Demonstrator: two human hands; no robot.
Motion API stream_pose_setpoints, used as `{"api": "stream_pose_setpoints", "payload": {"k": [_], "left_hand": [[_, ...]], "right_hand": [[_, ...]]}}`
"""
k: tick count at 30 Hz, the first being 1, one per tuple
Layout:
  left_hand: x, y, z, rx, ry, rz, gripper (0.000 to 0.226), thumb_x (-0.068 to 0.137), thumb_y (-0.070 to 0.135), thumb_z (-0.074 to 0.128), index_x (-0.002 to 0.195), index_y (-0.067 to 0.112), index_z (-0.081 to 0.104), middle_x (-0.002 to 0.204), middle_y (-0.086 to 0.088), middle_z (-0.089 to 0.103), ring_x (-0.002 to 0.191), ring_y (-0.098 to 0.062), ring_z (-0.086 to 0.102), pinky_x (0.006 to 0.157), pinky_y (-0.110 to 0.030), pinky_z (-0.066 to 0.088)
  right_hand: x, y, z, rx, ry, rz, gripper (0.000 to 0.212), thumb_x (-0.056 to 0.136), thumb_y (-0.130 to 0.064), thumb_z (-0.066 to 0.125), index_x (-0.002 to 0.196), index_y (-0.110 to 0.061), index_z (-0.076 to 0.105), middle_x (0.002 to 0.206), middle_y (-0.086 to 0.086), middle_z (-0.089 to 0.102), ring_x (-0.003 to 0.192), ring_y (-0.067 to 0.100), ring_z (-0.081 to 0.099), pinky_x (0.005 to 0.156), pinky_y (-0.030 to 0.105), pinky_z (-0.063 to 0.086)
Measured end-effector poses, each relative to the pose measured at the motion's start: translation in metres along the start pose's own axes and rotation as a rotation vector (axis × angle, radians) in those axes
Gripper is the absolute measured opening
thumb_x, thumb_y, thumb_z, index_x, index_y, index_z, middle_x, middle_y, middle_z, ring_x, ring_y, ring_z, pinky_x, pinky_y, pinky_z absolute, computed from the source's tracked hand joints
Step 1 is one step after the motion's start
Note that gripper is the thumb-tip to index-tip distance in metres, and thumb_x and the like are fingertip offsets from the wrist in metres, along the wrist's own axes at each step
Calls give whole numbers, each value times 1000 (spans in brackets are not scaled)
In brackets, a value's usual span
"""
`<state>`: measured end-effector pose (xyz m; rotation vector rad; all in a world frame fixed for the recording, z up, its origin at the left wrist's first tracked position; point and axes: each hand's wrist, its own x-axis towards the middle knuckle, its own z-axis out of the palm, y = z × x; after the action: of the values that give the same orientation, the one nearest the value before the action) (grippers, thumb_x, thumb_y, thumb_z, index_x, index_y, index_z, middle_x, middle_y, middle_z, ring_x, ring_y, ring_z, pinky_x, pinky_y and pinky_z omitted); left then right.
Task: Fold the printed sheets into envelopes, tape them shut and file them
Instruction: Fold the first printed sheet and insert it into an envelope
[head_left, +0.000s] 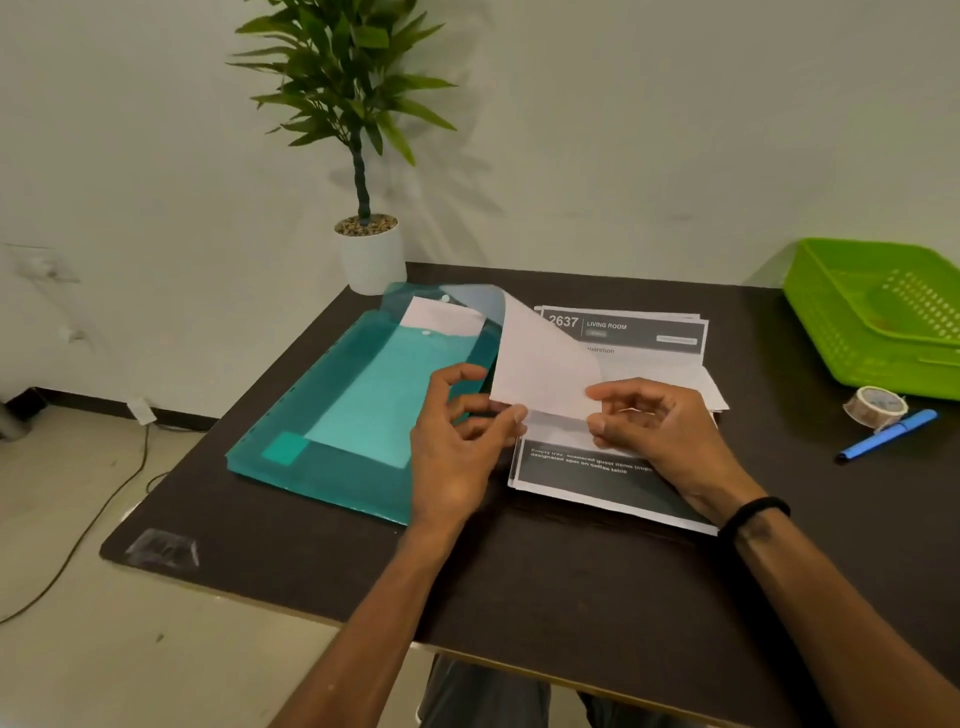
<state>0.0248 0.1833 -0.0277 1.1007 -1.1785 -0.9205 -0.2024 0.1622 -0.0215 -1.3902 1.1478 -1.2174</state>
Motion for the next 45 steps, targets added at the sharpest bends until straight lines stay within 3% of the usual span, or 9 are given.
{"api": "stream_pose_setpoints", "payload": {"k": [5,10,13,16,23,28,35,41,45], "left_hand": [[-3,-7,0,148,42,107,41,91,25,79,127,30,59,111,4,75,99,-18,75,86,-34,63],[-5,-7,0,246,16,189,47,97,27,72,140,36,55,116,21,69,96,-13,75,81,-28,63],[-5,-8,1,322,-6,204,41,98,28,71,137,37,60,114,35,64,96,-12,74,84,-28,63],[-4,-8,2,307,21,164,42,96,33,72,136,35,59,122,18,67,99,-14,74,86,-31,63],[-3,-9,2,229,29,107,21,96,18,74,116,21,67,100,7,76,87,-12,76,83,-34,63],[-2,-10,3,228,17,111,8,99,17,70,104,22,67,92,7,74,80,-12,76,74,-31,62],[-2,-11,2,175,8,97,5,100,16,68,103,20,67,92,4,74,78,-17,75,69,-25,58],[-3,-10,1,230,-19,182,9,101,18,66,102,27,65,101,7,70,87,-17,73,72,-32,61],[1,-14,-1,262,34,212,8,102,26,64,107,32,67,111,12,65,100,-15,67,73,-38,63]], "right_hand": [[-2,6,5,-81,14,-13,23,85,-3,84,104,-16,81,83,-1,71,79,20,73,84,35,63],[-2,7,5,-100,11,-12,22,85,-3,84,100,-18,79,79,-7,67,75,13,68,79,31,61],[-2,6,3,-96,18,2,20,87,-2,82,99,-18,78,83,-1,66,75,16,71,76,29,61],[-3,4,4,-89,31,13,16,90,-3,79,99,-16,77,91,7,67,75,21,75,73,23,58],[-3,4,6,-55,88,12,11,94,-3,75,97,-13,75,86,4,76,77,28,77,73,26,60],[-4,2,8,-84,89,3,6,98,-11,72,100,-16,71,98,10,77,77,24,78,69,16,54],[-4,4,9,-185,80,-89,17,95,-10,76,107,-21,73,101,5,73,78,22,75,76,28,63],[-2,6,11,-151,108,-70,10,96,-6,74,99,-16,75,86,1,76,78,16,74,70,22,59],[-2,4,8,-193,57,-94,7,96,-9,74,96,-16,73,104,0,72,79,17,75,71,22,58]]}}
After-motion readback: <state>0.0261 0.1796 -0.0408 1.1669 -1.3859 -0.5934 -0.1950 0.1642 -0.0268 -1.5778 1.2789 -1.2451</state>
